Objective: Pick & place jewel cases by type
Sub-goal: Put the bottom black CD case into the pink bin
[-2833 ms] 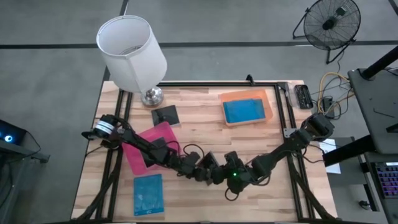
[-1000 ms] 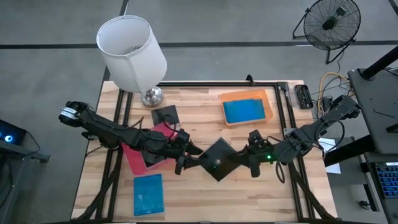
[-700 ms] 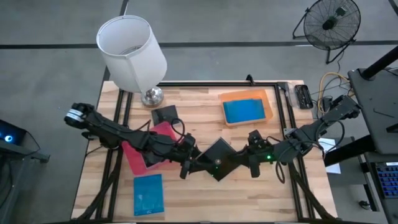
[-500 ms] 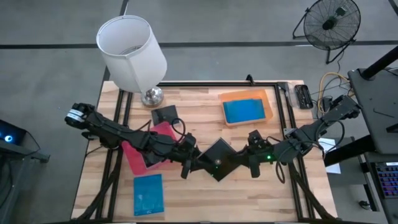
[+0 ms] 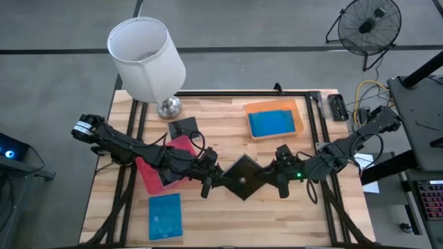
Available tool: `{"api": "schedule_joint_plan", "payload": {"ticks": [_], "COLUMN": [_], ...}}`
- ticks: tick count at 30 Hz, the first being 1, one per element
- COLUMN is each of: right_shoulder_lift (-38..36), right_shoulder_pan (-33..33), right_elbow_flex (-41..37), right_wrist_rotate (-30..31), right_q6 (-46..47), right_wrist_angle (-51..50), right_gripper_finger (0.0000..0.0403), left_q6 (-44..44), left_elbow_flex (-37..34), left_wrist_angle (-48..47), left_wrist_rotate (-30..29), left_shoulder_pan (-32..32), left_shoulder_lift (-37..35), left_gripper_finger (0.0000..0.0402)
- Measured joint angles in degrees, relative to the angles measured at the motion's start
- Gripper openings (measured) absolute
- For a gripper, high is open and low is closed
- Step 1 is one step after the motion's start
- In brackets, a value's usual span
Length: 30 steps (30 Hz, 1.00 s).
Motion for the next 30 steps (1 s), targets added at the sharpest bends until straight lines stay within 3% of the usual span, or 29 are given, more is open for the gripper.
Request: {"api": "schedule_joint_plan", "payload": {"ticks": [11, 21, 30], "right_shoulder_lift": [-5.70, -13.74, -15.01], "right_shoulder_pan": [-0.02, 0.04, 0.04], "right_elbow_flex": [-0.04, 0.04, 0.04], "right_wrist_rotate": [0.18, 0.37, 0.49], "right_q6": [-8.09, -10.67, -13.78], "right_wrist_angle": [-0.59, -2.97, -3.07], "right_gripper_finger": [0.0114, 0.0113, 0.0111], "left_q6": [1.29, 1.28, 0.05], "left_elbow_flex": [0.05, 0.19, 1.30], "left_wrist_angle": [-3.65, -25.19, -40.12], "left_wrist_rotate": [-1.22, -10.95, -16.80], "left_shoulder_pan": [-0.11, -0.62, -2.13], "left_shoulder_lift": [-1.78, -7.82, -13.03], "left_gripper_finger": [0.0003, 0.0002, 0.0002]}}
